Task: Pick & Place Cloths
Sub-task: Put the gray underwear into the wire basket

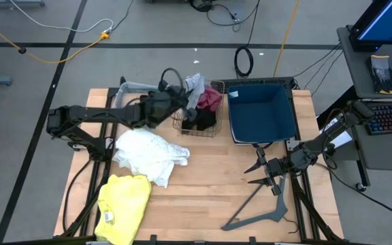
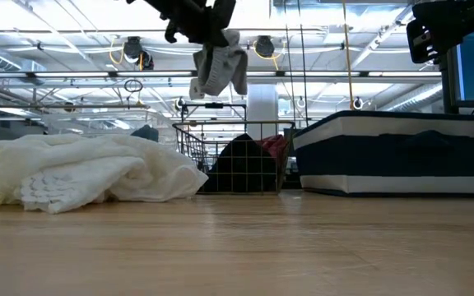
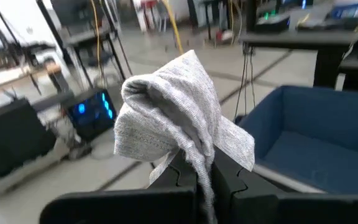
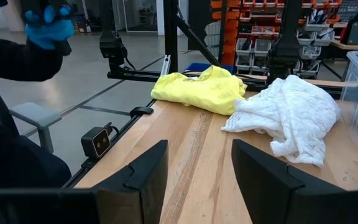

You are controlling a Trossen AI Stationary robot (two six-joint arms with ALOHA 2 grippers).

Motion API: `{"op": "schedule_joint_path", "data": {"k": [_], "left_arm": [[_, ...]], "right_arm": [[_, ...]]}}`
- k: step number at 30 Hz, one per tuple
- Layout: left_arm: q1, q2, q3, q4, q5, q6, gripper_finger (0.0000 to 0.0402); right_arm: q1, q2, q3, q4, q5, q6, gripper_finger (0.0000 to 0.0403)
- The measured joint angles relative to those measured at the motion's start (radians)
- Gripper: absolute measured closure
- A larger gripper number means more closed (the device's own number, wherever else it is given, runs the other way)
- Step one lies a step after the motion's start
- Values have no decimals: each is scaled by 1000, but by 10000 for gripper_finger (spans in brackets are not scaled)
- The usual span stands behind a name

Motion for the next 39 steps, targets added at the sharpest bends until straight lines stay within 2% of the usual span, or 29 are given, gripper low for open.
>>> {"op": "schedule_joint_path", "data": {"k": [3, 11, 22, 39], "left_arm": [[20, 3, 73, -143, 8, -51, 399], [74, 3, 150, -201, 119, -133, 399], [135, 63, 151, -251, 231, -237, 399], [173, 273, 150, -299, 261, -310, 396]], "right_arm": [[0, 0, 0, 0, 0, 0, 234], [0, 0, 0, 0, 0, 0, 234], [0, 0, 0, 0, 0, 0, 234], [0, 0, 0, -8, -1, 0, 234]]}}
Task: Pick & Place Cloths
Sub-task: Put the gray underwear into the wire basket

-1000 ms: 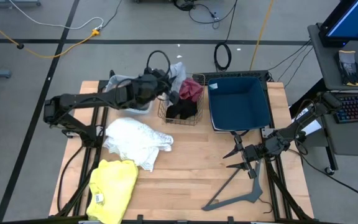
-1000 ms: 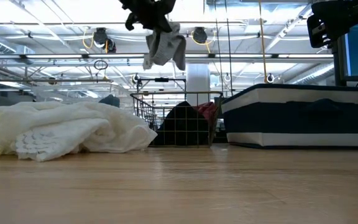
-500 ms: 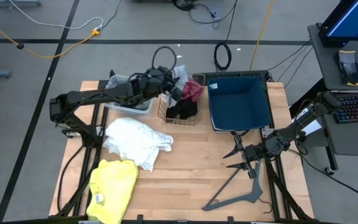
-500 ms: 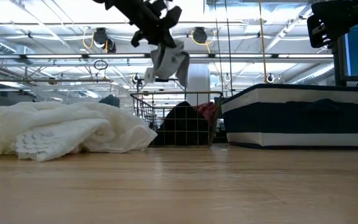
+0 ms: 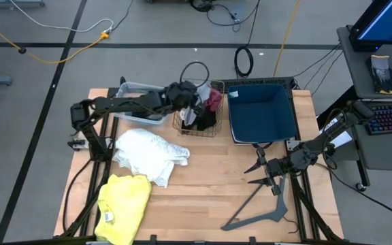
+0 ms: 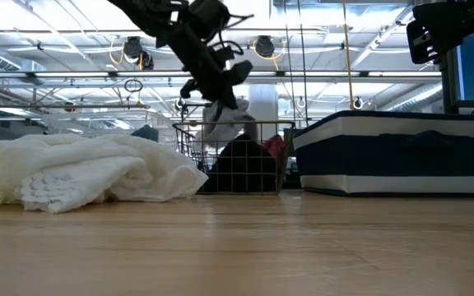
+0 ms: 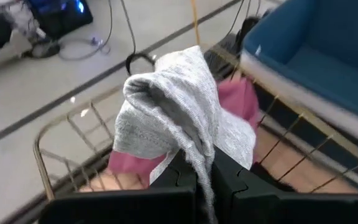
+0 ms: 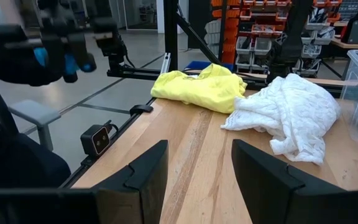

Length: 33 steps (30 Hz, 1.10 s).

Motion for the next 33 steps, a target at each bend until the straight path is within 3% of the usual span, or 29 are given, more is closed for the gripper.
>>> {"op": "schedule_joint_path", "data": {"k": [15, 33], "left_arm": [[6, 150, 0, -32, 23, -80, 393], [27, 164, 0, -51, 119, -125, 381]], "right_arm": [[0, 0, 0, -16, 0, 0, 234], [0, 0, 0, -15, 0, 0, 234]]}}
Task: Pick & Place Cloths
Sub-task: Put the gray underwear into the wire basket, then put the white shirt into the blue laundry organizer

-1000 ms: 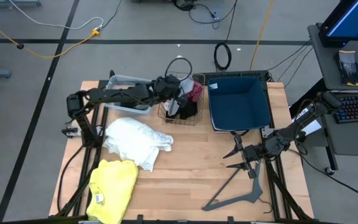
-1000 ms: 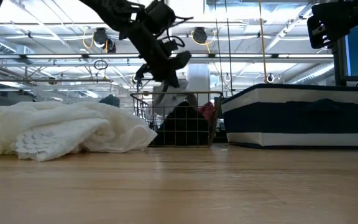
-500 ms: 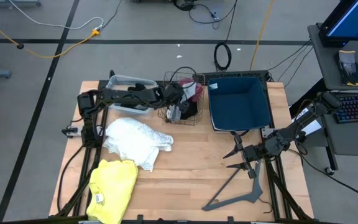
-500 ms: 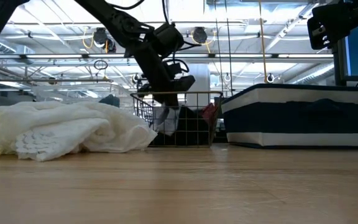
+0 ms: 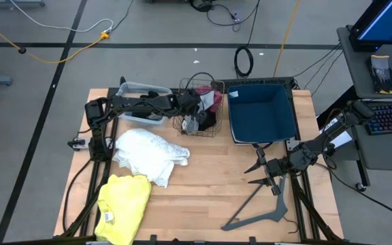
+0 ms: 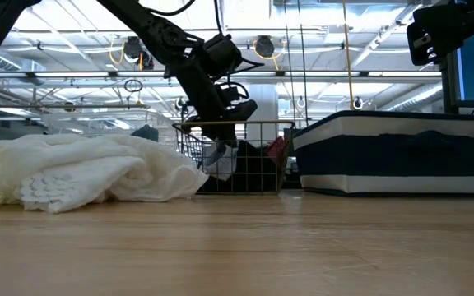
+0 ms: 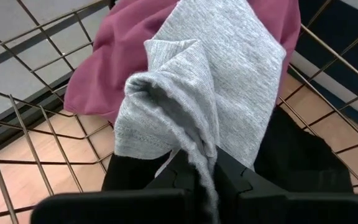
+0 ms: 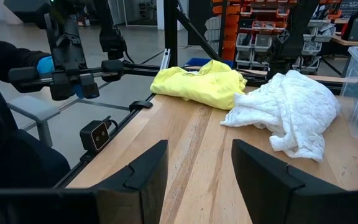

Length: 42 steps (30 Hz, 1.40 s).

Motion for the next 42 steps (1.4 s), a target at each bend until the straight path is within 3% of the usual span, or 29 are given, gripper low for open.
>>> {"op": "schedule_joint_path", "data": {"k": [9, 20, 26, 33, 42], "left_arm": [[0, 0, 0, 0, 3, 11, 366], [-9, -23, -1, -9, 7, 63, 197], [-12, -104, -1, -22, 11, 63, 136], [-46, -235, -1, -33, 11, 63, 111], [-181, -382, 0, -208, 11, 82, 124]], "right_arm": [[0, 0, 0, 0, 0, 0, 234], [0, 0, 0, 0, 0, 0, 234], [0, 0, 0, 0, 0, 0, 234], [0, 0, 0, 0, 0, 0, 234], [0, 0, 0, 0, 0, 0, 234]]}}
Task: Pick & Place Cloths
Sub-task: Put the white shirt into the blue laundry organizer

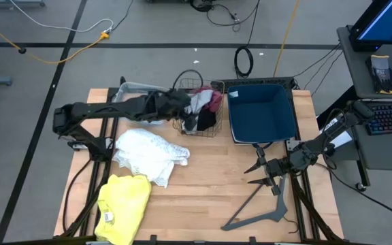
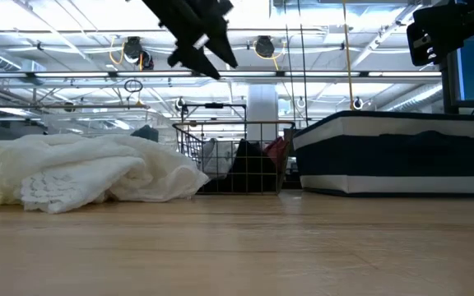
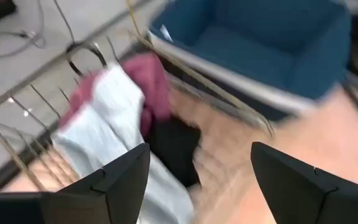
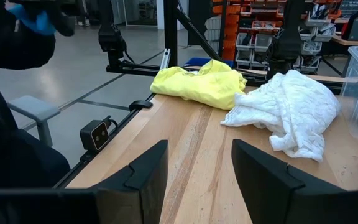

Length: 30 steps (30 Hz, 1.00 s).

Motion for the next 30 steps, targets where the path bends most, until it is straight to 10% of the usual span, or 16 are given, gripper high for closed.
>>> {"op": "schedule_joint_path", "data": {"k": [30], "left_arm": [[-507, -52, 0, -635, -10, -343, 156]], "right_arm": [[0, 0, -1, 0, 0, 7, 234]]}}
